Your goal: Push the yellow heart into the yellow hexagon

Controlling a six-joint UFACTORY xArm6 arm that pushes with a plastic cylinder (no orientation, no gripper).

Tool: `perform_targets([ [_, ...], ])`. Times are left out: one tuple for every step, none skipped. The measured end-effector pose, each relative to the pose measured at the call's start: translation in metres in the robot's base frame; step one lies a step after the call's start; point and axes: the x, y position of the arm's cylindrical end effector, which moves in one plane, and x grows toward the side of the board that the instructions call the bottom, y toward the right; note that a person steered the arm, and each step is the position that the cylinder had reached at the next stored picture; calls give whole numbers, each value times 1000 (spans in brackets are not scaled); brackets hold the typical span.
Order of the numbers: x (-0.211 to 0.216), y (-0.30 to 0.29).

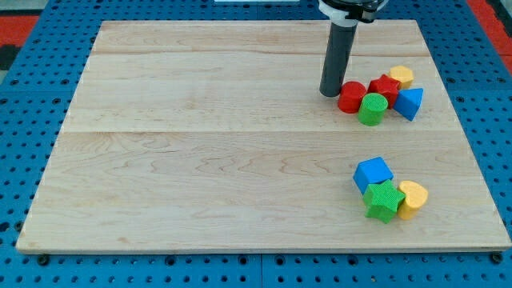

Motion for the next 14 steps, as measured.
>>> perform_targets([
  [-2, 0],
  [1, -12],
  [1, -13],
  [-13, -27],
  [-42, -37],
  [-73, -28],
  [-108, 13],
  [-125, 70],
  [-119, 109],
  [-82, 115],
  [-68, 150],
  [-35, 156],
  [14, 120],
  [31, 63],
])
